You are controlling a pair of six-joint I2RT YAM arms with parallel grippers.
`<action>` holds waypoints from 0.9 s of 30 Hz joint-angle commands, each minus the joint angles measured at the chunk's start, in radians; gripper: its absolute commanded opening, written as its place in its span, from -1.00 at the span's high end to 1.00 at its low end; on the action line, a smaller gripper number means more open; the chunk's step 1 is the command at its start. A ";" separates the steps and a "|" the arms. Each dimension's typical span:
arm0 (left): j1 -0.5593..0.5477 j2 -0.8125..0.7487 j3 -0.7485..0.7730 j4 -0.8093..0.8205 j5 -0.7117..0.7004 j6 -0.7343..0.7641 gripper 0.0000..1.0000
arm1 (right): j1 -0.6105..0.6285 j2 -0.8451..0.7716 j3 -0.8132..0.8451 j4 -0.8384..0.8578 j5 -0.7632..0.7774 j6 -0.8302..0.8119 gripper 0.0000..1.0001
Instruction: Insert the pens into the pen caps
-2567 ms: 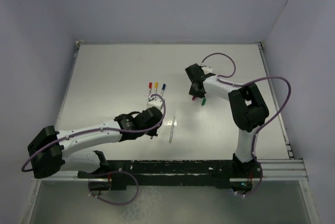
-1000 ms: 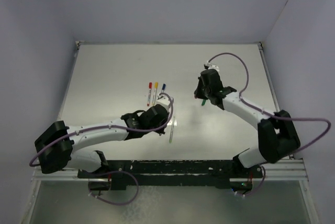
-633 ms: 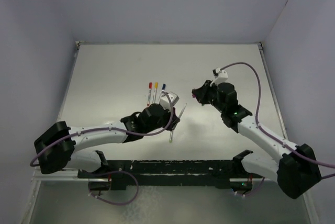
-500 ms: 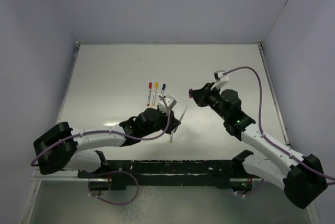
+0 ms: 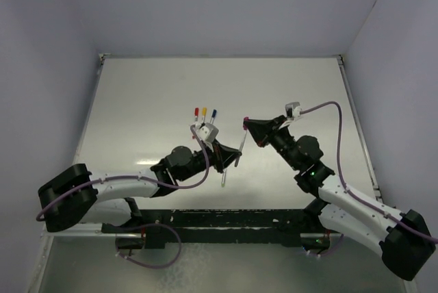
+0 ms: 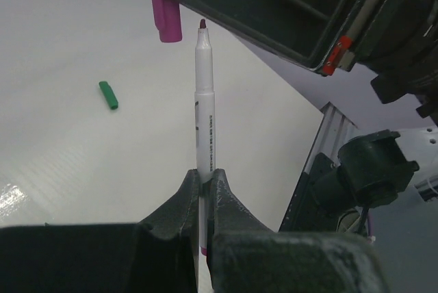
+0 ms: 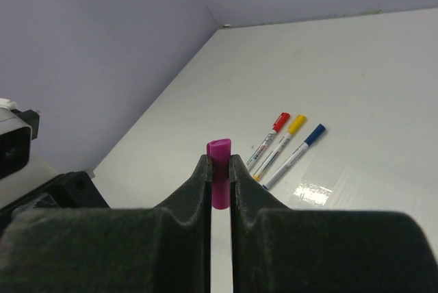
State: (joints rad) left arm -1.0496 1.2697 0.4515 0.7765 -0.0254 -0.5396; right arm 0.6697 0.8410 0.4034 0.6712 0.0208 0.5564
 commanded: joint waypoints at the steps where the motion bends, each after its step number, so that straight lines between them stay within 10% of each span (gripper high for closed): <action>1: -0.002 -0.052 -0.015 0.139 0.001 -0.023 1.00 | 0.007 -0.035 -0.005 0.138 0.036 -0.019 1.00; 27: -0.003 -0.011 -0.014 0.153 -0.013 -0.057 1.00 | 0.009 -0.050 -0.035 0.220 0.041 0.055 1.00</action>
State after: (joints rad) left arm -1.0496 1.2579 0.4271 0.8742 -0.0303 -0.5838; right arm 0.6739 0.7898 0.3603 0.8227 0.0612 0.5922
